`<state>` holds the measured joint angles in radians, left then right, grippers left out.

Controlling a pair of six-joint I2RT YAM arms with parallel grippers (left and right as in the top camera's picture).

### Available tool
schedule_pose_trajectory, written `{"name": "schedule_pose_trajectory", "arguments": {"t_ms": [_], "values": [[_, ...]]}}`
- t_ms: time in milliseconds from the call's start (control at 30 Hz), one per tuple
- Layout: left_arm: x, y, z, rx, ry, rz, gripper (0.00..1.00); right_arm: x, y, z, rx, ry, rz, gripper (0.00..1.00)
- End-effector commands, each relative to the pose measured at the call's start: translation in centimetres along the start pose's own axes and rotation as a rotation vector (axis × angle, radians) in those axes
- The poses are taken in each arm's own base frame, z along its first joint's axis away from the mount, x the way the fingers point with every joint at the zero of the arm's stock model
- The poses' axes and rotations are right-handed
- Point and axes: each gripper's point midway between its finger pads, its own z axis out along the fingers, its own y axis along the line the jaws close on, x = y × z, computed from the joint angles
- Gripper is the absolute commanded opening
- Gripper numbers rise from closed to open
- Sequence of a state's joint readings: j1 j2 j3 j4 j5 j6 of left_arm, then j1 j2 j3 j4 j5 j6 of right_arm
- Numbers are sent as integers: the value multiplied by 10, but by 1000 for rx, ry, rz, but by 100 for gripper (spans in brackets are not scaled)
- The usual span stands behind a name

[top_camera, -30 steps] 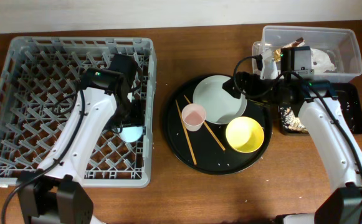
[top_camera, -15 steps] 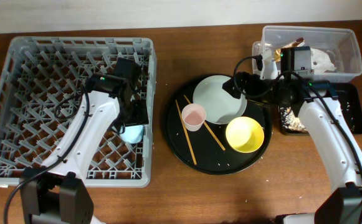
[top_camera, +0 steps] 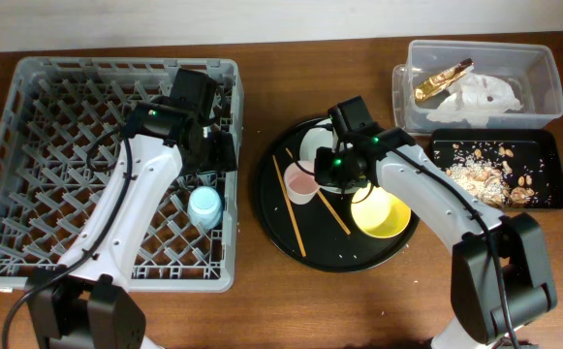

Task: Sort waste into correct bins and load items into the dishwasher rack
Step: 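Grasp the pink cup with the right gripper and lift it, then pass the pink cup to the left gripper and set it in the rack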

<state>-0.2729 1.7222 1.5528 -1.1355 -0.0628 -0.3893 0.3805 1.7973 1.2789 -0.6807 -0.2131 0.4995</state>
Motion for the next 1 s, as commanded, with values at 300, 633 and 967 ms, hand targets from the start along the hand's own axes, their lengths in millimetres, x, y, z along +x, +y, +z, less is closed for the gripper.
{"name": "schedule_pose_trajectory", "arguments": {"t_ms": [300,633,967], "values": [[-15,-84,-115,1135,24,136,99,-27,73,-185,-735,-190,-216,4],[-24,-74,-186,1556,-73,218,99,-49,134,-227,-1023,-331,-444,4],[-22,-77,-187,1559,-84,246,89,-64,181,-166,-1021,-325,-381,4]]}}
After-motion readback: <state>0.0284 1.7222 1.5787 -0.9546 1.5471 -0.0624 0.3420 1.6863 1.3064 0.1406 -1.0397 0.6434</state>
